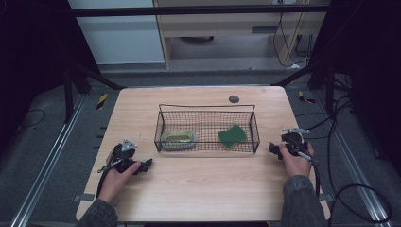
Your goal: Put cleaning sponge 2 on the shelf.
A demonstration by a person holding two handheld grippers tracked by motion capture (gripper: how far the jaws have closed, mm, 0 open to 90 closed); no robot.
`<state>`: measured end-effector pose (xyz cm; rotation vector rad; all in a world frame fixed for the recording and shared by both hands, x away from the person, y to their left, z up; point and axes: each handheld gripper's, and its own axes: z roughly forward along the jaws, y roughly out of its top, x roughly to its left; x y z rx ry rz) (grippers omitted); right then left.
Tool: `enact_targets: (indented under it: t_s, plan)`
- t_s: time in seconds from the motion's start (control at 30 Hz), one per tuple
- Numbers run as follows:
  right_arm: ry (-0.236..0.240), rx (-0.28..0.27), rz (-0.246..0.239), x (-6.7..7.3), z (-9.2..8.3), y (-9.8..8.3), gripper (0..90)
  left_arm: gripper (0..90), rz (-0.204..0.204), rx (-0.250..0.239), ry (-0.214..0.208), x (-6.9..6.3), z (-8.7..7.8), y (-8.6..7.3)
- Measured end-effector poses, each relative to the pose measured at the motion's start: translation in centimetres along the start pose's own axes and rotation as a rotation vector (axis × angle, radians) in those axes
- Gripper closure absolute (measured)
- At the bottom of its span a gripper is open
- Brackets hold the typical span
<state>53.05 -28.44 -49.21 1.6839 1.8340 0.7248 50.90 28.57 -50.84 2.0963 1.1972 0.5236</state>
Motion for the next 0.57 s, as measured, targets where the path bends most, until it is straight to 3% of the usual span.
enact_targets:
  t_s: [0.27,0.57]
  plan:
    - [0.013,-0.022,0.01,0.3,1.2,-1.0,10.6,0.0,0.0,0.0,0.0,0.0,0.0,0.0]
    - [0.029,-0.042,0.023,0.4,1.4,-1.3,7.6,0.0,0.0,0.0,0.0,0.0,0.0,0.0]
